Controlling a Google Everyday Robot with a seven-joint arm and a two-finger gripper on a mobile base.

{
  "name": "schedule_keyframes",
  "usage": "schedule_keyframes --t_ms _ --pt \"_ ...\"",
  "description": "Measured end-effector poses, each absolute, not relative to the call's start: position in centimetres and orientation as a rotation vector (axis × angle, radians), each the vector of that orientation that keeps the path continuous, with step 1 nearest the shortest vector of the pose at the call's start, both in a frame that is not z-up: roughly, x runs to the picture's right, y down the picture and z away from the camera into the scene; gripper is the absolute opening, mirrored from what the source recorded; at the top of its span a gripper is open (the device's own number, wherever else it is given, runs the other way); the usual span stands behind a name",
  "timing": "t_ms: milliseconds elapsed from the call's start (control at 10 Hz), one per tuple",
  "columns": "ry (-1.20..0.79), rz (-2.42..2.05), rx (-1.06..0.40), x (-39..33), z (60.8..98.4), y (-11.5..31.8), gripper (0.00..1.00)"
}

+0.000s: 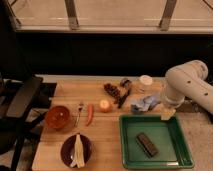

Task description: Place banana in red bowl

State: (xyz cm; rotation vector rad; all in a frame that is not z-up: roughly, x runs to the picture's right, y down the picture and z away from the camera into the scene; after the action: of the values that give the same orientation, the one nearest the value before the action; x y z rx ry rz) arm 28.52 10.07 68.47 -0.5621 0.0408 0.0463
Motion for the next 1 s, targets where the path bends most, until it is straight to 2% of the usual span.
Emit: schedule_keyframes --t_ms 500,1000 --pt "0.024 -0.047 -0.554 27.4 68.5 9.1 0.65" --pt "-0.196 -0.337 -0.572 16.2 68.2 8.4 0.65"
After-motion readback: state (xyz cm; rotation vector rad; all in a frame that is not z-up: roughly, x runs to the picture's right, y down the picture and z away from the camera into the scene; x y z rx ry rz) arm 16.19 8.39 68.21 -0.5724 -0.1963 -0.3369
